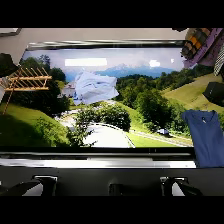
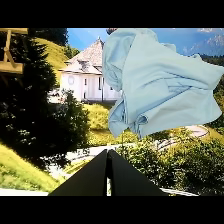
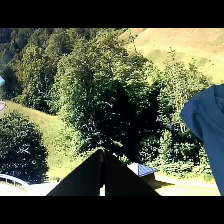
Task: Fold the clothes and pants, and hang the long-sleeved shirts on hangers.
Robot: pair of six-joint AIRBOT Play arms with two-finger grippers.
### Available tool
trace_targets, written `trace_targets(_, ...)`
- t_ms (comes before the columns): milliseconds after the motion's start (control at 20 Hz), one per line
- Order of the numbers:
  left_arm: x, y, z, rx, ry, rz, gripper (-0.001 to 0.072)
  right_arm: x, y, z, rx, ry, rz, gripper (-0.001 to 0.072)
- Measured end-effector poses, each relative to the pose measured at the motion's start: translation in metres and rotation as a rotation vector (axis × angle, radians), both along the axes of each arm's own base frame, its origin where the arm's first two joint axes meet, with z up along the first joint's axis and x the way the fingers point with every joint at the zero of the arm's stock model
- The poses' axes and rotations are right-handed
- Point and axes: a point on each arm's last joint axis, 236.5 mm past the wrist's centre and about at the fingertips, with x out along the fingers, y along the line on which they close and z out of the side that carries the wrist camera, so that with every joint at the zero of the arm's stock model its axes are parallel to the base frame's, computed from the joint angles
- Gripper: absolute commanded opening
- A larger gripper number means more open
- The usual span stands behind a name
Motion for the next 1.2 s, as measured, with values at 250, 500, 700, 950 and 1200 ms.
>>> trace_targets(250, 0.0, 0.0, 0.0, 0.0, 0.0, 0.0, 0.0018, 0.0, 0.0, 0.0, 0.0, 0.0, 0.0, 0.0033)
trace_targets(500, 0.0, 0.0, 0.0, 0.0, 0.0, 0.0, 0.0018, 0.0, 0.0, 0.0, 0.0, 0.0, 0.0, 0.0034)
trace_targets(700, 0.0, 0.0, 0.0, 0.0, 0.0, 0.0, 0.0018, 0.0, 0.0, 0.0, 0.0, 0.0, 0.0, 0.0034)
trace_targets(950, 0.001, 0.0, 0.001, 0.001, -0.004, -0.001, 0.0018, 0.0, 0.0, 0.0, 0.0, 0.0, 0.0, 0.0034)
trace_targets(1200, 0.024, 0.003, 0.027, 0.008, -0.154, 0.01, 0.0018, 0.0, 0.0, 0.0, 0.0, 0.0, 0.0, 0.0033)
